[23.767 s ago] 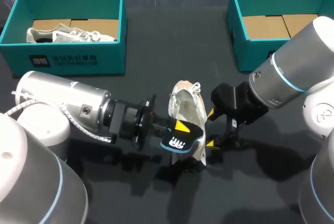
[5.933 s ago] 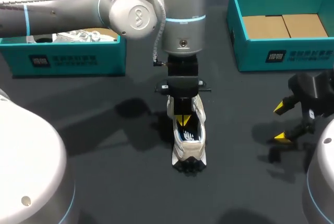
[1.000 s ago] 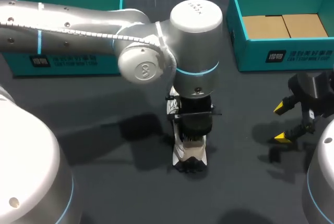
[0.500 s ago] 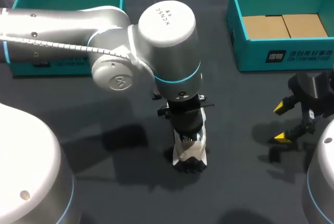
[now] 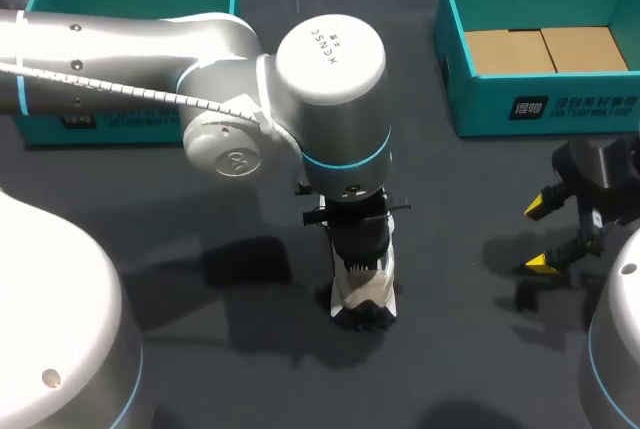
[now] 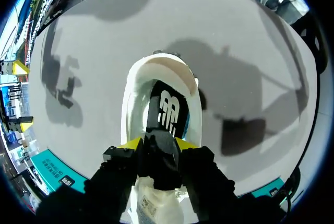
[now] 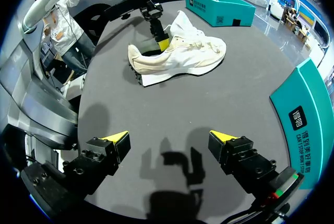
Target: Take the shoe out of the shoebox, open the shoe tongue, remove and reinsert the insole, then place the shoe into the shoebox
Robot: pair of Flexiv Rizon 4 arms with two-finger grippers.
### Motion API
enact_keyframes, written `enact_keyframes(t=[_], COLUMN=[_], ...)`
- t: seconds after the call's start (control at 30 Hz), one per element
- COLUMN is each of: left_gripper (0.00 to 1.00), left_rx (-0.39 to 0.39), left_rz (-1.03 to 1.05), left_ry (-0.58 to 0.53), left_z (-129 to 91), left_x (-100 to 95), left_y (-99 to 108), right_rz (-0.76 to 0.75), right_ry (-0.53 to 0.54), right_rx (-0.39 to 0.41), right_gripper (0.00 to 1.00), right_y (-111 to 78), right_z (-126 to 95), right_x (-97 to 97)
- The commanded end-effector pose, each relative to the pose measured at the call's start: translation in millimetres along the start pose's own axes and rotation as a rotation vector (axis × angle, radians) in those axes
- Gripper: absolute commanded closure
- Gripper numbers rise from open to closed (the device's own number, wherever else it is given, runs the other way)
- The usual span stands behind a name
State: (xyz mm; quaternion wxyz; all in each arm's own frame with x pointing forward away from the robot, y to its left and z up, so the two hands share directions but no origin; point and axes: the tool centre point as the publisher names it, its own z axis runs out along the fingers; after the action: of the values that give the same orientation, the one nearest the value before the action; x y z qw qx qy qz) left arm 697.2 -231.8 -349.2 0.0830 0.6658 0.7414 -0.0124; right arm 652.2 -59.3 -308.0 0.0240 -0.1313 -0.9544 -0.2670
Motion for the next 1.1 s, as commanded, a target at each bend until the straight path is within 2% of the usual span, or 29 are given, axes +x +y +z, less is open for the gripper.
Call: enact_keyframes(t=[0.03,0.17,0.3,0.33,0.47,1.1], left_gripper=[0.61,0.61,0.50,0.32,0.00,0.00], left_rx=[-0.002,-0.003,0.000,0.001,0.011,0.057], left_rz=[-0.008,-0.013,-0.010,-0.010,-0.005,0.002], left_ry=[0.026,0.035,0.042,0.044,0.056,0.042], left_z=[4,6,5,5,6,-1], left_x=[-8.0,-7.5,-6.4,-6.3,-5.3,-11.2], left_y=[4,7,9,9,12,19], right_rz=[0.001,0.001,0.001,0.001,0.001,0.001], right_ry=[-0.003,-0.003,-0.003,-0.003,-0.003,-0.003], right_rx=[0.002,0.002,0.002,0.002,0.002,0.002], right_gripper=[0.00,0.00,0.00,0.00,0.00,0.00], right_y=[-0.2,-0.2,-0.2,-0.2,-0.2,-0.2], right_z=[-1,-1,-1,-1,-1,-1], right_x=[2.0,2.0,2.0,2.0,2.0,2.0])
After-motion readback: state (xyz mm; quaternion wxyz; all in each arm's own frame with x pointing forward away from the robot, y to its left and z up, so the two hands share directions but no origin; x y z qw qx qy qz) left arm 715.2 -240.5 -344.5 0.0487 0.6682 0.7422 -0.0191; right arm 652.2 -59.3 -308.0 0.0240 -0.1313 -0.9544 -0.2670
